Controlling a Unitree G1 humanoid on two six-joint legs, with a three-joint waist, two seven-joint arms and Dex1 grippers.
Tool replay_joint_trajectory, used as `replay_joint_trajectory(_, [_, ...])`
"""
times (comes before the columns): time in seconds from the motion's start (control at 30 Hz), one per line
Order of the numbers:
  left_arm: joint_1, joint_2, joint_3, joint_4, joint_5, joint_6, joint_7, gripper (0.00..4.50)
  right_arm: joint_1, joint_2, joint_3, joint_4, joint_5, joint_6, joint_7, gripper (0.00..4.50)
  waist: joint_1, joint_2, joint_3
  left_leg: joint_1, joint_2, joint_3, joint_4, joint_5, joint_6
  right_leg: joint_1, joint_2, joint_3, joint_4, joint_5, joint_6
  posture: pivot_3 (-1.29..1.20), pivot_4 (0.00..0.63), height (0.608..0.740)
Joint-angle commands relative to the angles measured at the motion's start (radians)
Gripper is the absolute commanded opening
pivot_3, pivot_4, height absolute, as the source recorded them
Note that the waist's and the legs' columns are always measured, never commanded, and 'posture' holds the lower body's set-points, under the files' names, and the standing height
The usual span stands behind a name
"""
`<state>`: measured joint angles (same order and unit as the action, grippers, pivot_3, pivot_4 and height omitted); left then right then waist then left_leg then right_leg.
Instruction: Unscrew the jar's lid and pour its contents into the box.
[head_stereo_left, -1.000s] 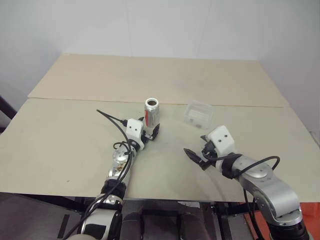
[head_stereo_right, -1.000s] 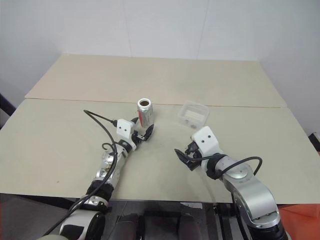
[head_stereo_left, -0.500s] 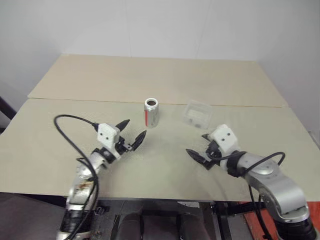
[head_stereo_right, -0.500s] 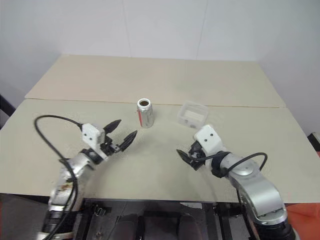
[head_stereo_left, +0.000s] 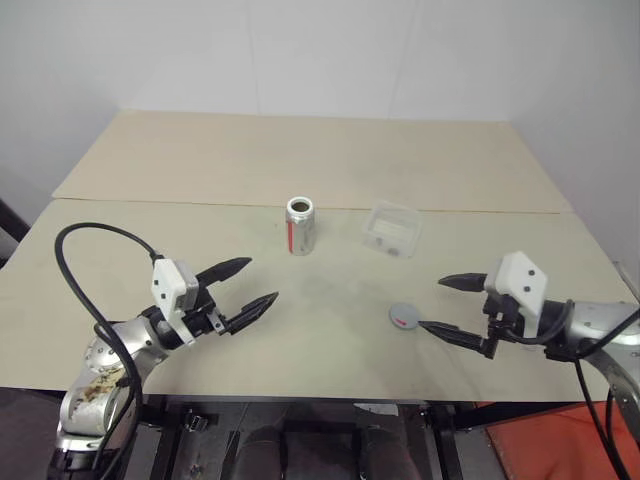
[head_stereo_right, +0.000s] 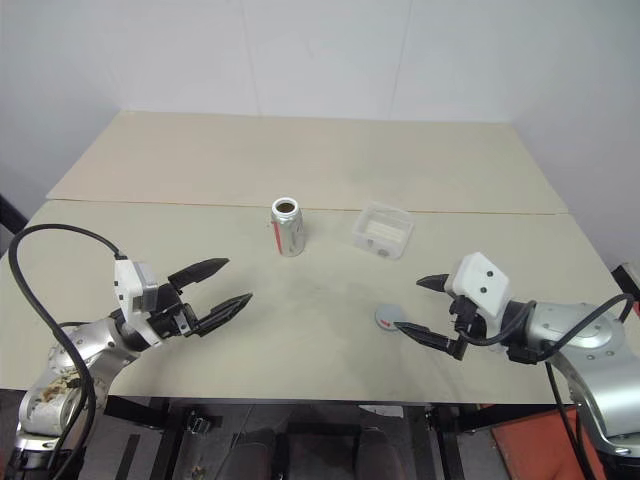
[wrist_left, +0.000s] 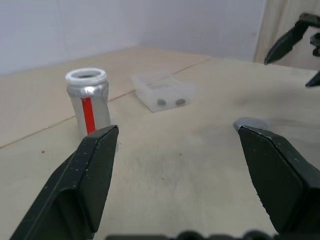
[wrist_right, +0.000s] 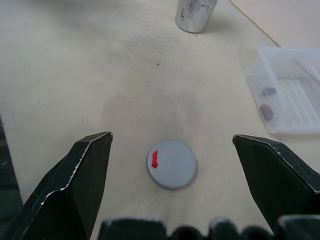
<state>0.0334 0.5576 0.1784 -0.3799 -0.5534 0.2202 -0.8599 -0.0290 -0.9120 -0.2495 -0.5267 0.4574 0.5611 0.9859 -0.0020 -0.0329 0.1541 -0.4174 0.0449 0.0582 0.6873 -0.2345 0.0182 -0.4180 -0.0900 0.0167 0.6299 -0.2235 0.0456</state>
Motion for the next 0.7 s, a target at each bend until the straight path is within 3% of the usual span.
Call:
replay_joint_trajectory(0.03, [0.014,0.017,0.043,-0.051,-0.031,0.002,0.006,4.15,-0.016,-0.023,-0.047,0.002,0.027,-0.048,0.037,4.5,0.001,0.0,0.0,0.0,0.0,0.0,0.0,0.0,0.0,0.0,0.0,0.0,0.0,0.0,0.0,0.0,0.15,0.74])
replay_joint_trajectory(0.4, [0.052,0.131,0.195,-0.005,-0.109,0.05,-0.053,4.15,-0.05,-0.007,-0.052,-0.052,0.081,-0.059,0.037,4.5,0.004,0.0,0.0,0.001,0.001,0.001,0.0,0.0,0.0,-0.001,0.0,0.0,0.0,-0.001,-0.001,0.0,0.15,0.74])
replay_joint_trajectory(0.7, [0.163,0.181,0.339,-0.208,-0.184,0.146,0.021,4.15,-0.128,0.011,0.018,0.052,0.07,-0.114,0.066,4.5,0.002,0.0,0.0,0.001,0.002,0.003,-0.002,0.0,0.0,-0.001,0.0,0.0,0.0,-0.001,-0.002,0.0,0.15,0.74])
